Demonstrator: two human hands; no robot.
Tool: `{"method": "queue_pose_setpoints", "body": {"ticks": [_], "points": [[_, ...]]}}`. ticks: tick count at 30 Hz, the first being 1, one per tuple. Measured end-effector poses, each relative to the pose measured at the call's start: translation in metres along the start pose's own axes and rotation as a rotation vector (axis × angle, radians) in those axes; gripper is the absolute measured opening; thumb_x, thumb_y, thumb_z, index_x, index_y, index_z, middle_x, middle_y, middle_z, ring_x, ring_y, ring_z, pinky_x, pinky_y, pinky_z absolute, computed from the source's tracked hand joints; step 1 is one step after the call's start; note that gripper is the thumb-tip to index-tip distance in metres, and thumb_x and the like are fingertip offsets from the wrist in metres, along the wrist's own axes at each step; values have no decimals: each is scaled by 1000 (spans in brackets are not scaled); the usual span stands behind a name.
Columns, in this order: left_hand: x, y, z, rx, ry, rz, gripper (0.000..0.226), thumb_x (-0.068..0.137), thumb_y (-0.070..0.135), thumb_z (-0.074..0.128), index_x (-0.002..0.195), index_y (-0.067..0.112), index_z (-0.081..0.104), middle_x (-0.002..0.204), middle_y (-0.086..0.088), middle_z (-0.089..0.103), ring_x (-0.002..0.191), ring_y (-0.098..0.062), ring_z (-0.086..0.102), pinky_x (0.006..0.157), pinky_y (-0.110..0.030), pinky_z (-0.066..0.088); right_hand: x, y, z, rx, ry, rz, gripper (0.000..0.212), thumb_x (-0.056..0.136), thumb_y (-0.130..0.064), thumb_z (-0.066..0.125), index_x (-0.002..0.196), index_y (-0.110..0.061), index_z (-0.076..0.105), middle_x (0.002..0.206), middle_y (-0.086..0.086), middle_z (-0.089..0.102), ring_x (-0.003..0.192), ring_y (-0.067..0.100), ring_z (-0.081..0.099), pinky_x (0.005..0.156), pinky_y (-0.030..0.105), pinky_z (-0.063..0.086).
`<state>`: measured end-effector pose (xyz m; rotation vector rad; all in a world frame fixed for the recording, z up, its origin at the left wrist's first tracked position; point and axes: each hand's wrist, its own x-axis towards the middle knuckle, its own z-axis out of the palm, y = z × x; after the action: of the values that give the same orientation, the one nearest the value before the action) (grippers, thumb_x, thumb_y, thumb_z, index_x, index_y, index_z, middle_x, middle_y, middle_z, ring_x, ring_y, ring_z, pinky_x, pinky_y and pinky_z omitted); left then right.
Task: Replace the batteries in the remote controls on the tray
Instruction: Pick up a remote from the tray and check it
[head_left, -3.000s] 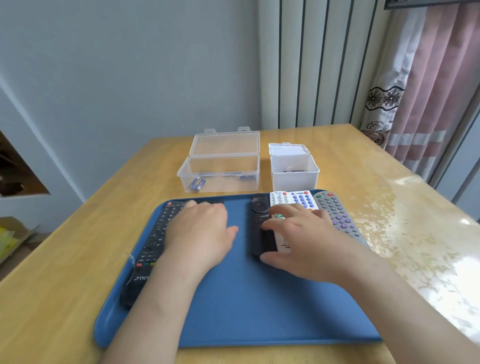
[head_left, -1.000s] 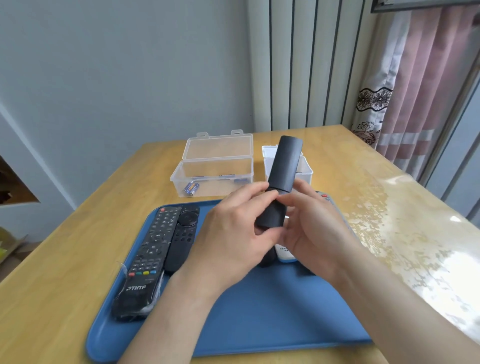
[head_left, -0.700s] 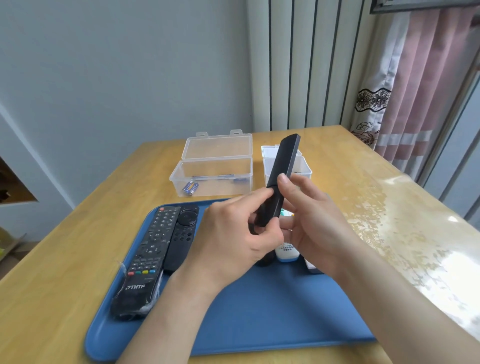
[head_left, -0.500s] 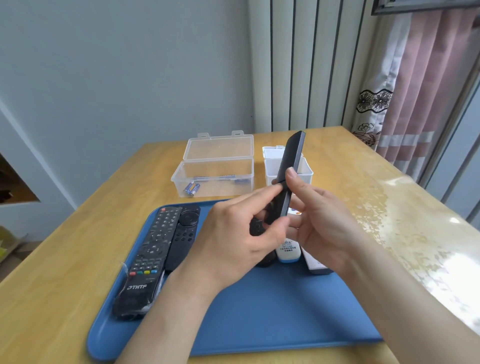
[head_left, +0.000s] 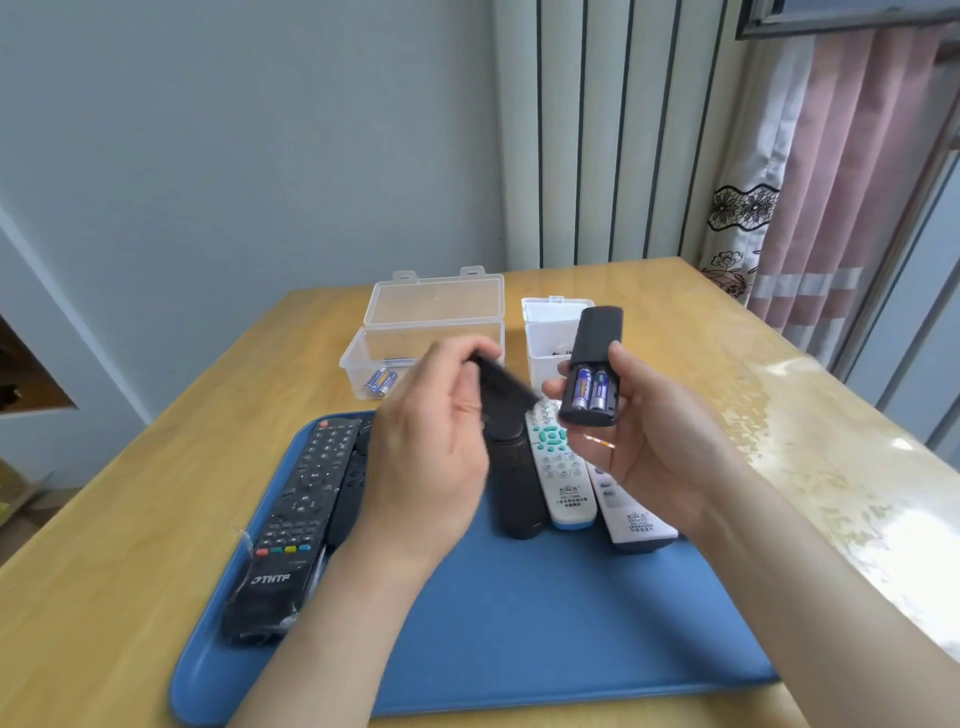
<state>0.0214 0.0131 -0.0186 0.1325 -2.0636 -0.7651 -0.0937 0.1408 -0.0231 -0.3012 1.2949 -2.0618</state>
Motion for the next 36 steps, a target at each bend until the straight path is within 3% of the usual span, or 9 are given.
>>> {"method": "queue_pose_setpoints", "body": {"ticks": [2,4,7,10,15,20,26,30,36], "points": [[4,-1,-10,-26,-161,-134,24,100,22,42,89,26,62,65,18,54,58,-1,49,54,-13,38,2,1,-1,-27,56,-16,44,102,-35,45,124,-1,61,89,10,72,64,14,65,48,22,49],[3,2,-11,52,-552,-229,25,100,17,47,88,27,67,59,15,54,54,-2,47,53,-16,36,2,2,-1,-71,75,-38,42,103,-33,44,124,-2,61,82,7,72,63,13,66,52,24,49],[-4,4,-4,246,-997,-173,25,97,24,50,99,37,71,90,17,60,79,3,52,74,-16,41,-2,3,2,-69,41,-61,41,104,-31,43,124,2,57,80,12,69,67,24,72,55,29,55],[-6,7,-3,205,-1135,-229,22,94,31,56,109,38,70,102,20,63,88,10,54,81,-10,41,-5,3,6,-58,14,-56,43,103,-32,44,123,5,55,85,18,64,68,34,73,52,32,56],[0,9,-13,22,-772,-277,10,87,24,67,89,28,77,82,18,73,80,9,64,77,-14,49,-8,4,8,-93,-41,-51,40,103,-37,43,114,-2,60,77,12,68,65,27,71,47,30,54],[0,14,-8,-237,-237,-149,7,74,16,65,77,21,61,77,3,64,70,-20,58,59,-35,51,-11,7,13,-140,-152,-56,41,104,-36,40,108,-2,63,75,11,68,59,20,66,46,29,52],[-4,10,1,47,-192,92,23,74,10,66,88,21,53,86,4,60,86,-13,55,67,-20,44,-12,11,19,-183,-176,-85,43,104,-36,41,90,-6,68,79,16,64,63,25,60,50,33,53],[-5,7,2,97,-220,115,22,74,12,64,91,20,52,87,7,58,84,-16,55,70,-27,44,-12,13,18,-196,-156,-89,42,104,-34,41,90,-5,69,77,16,66,65,29,59,51,34,52],[-6,8,4,94,-196,129,23,74,7,65,91,18,53,85,6,56,80,-15,53,69,-22,42,-11,14,18,-184,-151,-71,38,103,-29,44,101,1,68,92,23,70,82,34,60,82,58,50]]}}
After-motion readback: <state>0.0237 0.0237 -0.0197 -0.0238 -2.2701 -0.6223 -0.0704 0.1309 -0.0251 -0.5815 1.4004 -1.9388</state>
